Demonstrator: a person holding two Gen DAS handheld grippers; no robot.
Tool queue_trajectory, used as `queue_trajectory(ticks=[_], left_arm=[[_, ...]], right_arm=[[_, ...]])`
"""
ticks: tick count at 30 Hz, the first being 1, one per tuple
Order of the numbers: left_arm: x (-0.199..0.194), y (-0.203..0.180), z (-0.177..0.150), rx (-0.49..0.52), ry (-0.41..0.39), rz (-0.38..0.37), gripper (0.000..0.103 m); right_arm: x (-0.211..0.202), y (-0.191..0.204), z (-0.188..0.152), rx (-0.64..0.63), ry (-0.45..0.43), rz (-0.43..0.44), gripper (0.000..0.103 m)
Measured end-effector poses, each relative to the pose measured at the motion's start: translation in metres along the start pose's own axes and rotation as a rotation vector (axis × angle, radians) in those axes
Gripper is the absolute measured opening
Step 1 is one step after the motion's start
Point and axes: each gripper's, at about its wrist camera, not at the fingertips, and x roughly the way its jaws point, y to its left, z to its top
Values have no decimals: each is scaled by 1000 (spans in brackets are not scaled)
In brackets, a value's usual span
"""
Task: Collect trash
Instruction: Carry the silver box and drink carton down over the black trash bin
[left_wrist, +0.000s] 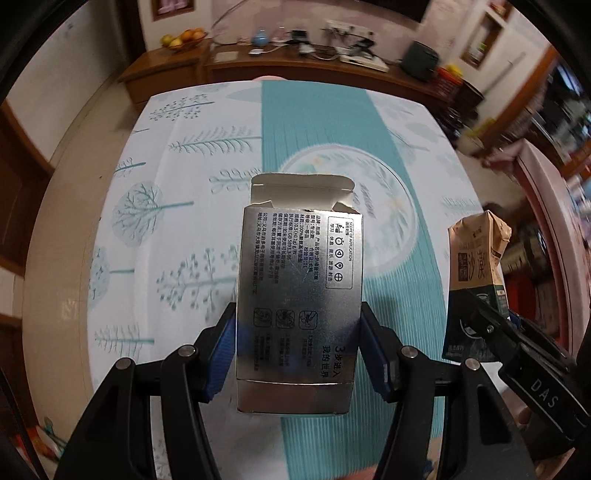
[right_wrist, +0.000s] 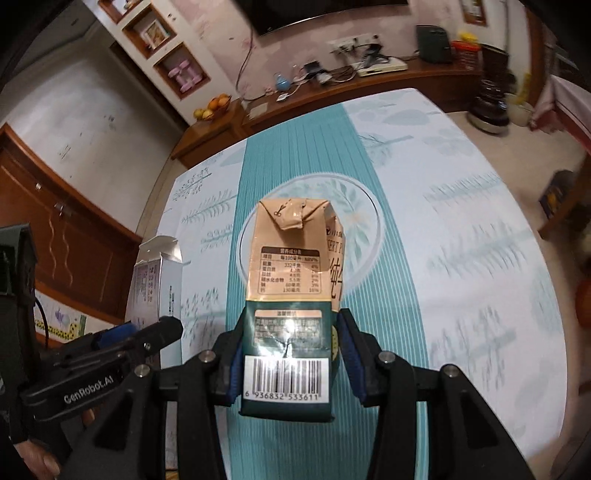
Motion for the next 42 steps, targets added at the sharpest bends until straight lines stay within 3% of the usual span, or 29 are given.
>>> queue_trajectory(ticks=[14,28,42], left_arm=[[-41,-24,-109,145,-2,-49,60],[-42,-40,-213,98,14,-50,60],[-7,-63,-309,61,33,-46,60]], right_arm=[[-75,2,-123,66,-7,-20,44],[-100,-33,-219,82,26,6,44],[-82,-94,-306,126,84,16,44]])
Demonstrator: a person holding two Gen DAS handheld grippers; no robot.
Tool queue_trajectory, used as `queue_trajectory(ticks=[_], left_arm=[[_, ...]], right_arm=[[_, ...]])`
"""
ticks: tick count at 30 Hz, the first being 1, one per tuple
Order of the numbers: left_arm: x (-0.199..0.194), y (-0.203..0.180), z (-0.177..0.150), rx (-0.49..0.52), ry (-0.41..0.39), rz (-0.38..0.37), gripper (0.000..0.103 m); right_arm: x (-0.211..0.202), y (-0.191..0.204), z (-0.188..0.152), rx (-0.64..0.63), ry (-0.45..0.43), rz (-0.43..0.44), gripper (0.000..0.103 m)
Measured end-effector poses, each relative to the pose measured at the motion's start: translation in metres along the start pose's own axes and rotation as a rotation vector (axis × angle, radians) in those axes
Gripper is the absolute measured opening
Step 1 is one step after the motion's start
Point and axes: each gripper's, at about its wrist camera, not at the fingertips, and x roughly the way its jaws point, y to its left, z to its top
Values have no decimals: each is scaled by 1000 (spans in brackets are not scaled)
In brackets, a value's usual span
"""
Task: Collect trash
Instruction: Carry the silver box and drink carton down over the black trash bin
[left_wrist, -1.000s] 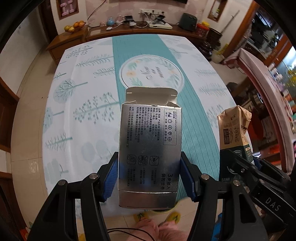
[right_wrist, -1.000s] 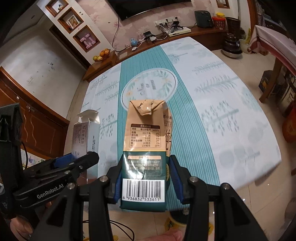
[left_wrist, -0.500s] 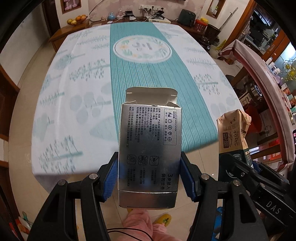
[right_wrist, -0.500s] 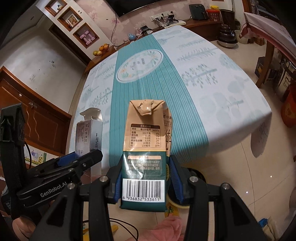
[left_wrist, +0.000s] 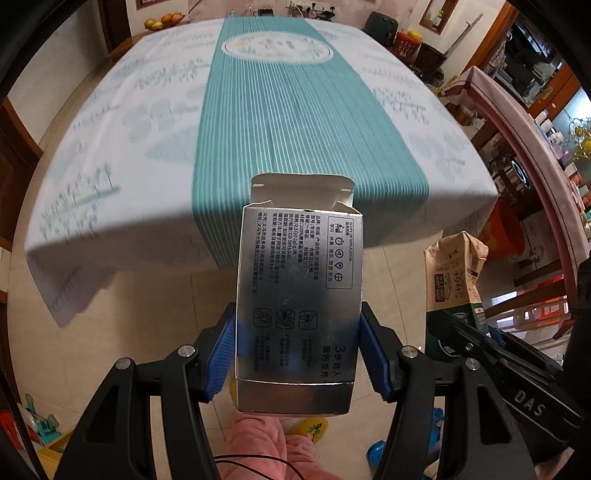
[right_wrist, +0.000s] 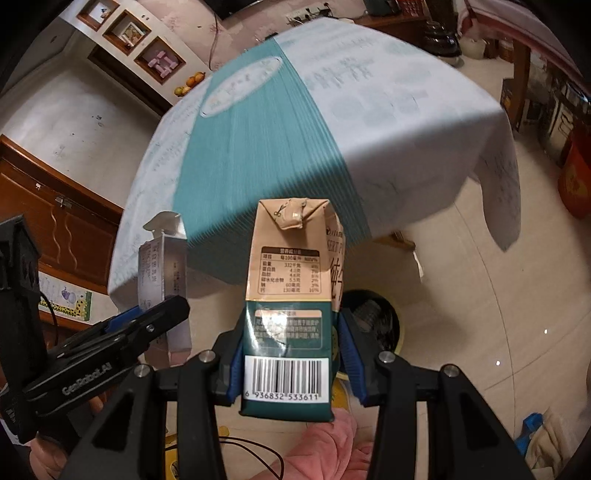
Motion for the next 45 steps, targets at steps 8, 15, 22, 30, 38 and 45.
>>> queue_trajectory(ticks=[8,15,22,30,38,45], left_arm=[[44,-9,-34,32,40,7,60],[107,-8,-58,38,92,6,60],[174,-2,-65,45,147,-16,60],[223,5,-67,76,161,-19,64],[260,30,-72,77,167,33,81],[264,44,-72,31,158,50,100]], right_arm=[[41,-39,-32,46,21,-6,44],[86,-70,-51,81,36,-12,44],[140,-95,-70,112,86,-25,45],[199,-106,-72,128,146,-14,46],[251,-106,-74,88,178,-34,64],[255,-108,-81,78,150,-40,78]])
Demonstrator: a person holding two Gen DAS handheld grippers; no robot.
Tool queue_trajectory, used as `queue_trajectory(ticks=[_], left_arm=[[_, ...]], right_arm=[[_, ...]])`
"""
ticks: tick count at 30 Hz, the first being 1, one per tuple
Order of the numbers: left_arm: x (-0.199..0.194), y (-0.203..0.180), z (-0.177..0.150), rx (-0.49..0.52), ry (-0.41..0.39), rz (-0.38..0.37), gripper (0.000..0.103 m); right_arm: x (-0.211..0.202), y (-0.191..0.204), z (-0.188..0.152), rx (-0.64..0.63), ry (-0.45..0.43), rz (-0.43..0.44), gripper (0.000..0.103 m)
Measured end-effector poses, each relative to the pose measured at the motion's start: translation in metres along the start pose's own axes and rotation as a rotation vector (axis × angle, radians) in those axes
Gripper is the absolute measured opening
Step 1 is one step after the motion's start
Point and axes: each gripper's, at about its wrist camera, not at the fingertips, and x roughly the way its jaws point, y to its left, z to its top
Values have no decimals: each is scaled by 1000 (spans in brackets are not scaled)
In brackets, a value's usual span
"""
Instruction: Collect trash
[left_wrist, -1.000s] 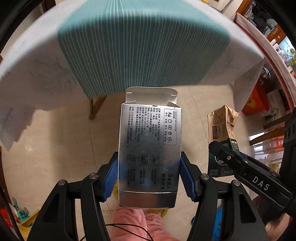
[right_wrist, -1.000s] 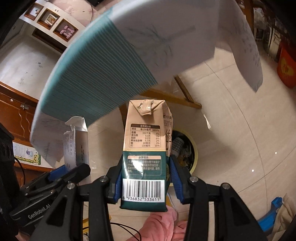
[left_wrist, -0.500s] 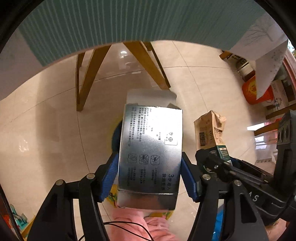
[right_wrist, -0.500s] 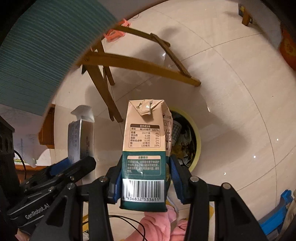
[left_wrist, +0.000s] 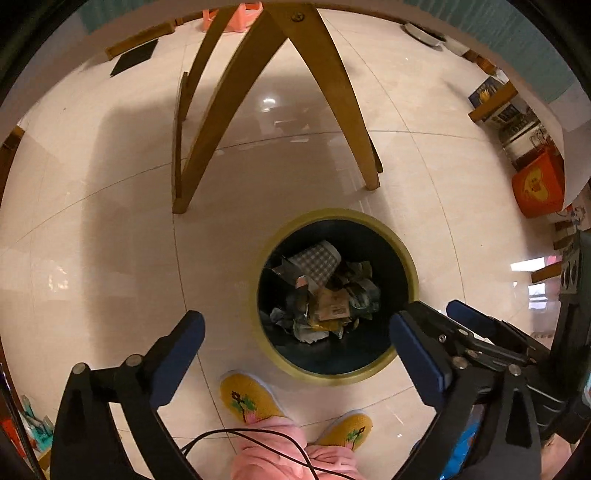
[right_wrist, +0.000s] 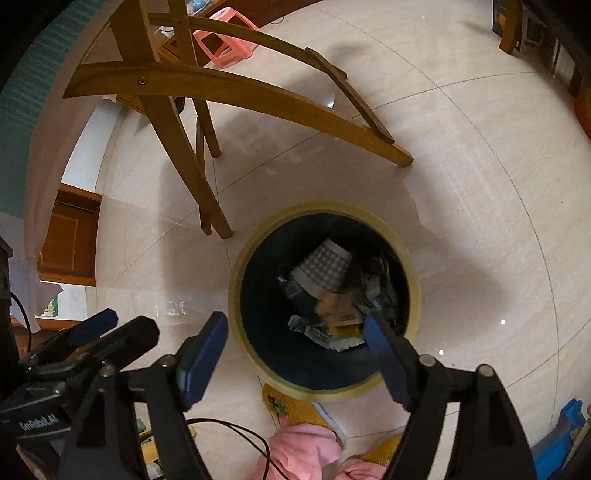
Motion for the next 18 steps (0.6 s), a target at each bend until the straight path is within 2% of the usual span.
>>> queue_trajectory(ticks=[4,10,18], left_arm=[[-16,0,-6,3,-15,-1,100],[-61,-1,-14,3,-55,-4,100],[-159,-9,-16,-46,-129,-21,100]], right_arm=[[-6,2,-5,5,-11,-4,78],[-40,13,-11,2,-39,-5,78],[-125,52,-6,-78,-86,-19,78]])
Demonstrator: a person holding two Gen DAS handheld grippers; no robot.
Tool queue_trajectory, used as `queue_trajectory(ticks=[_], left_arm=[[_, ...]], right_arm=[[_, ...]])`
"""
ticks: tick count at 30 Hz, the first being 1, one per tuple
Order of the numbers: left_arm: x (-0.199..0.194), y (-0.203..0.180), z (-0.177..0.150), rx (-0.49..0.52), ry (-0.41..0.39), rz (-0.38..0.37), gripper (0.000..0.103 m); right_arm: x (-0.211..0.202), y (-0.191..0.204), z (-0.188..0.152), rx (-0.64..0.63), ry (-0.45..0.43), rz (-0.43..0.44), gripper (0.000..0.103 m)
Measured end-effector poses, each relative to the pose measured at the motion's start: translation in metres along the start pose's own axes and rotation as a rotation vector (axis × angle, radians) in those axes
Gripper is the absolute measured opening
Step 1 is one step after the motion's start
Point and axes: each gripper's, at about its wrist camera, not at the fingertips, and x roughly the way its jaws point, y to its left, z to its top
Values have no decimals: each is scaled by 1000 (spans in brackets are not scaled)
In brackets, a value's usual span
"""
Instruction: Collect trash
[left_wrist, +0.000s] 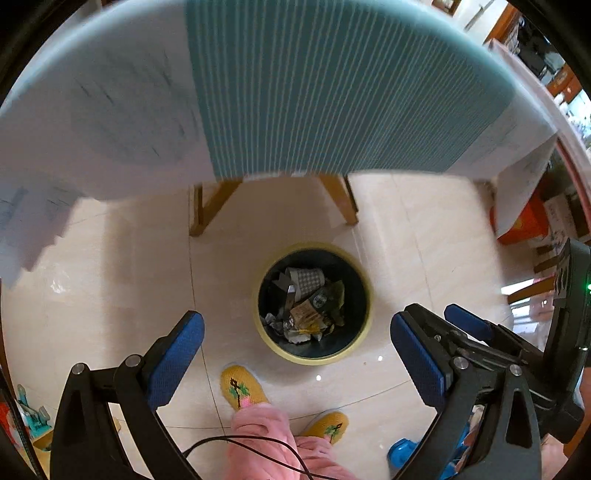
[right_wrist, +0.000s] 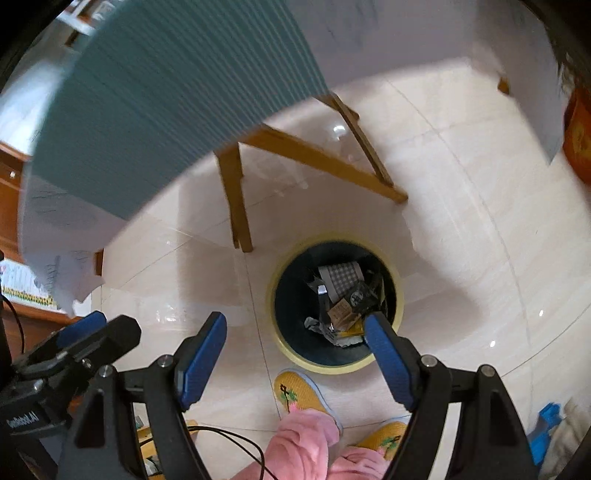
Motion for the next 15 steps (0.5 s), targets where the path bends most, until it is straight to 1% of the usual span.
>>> queue_trajectory(ticks=[7,15], left_arm=[[-92,-11,19,-7,-77,5,100],[-176,-26,43,-6,-161,19,100]], right_arm=[[-87,35,19,-73,-62,-12,78],[-177,73,42,-156,-147,5,78]])
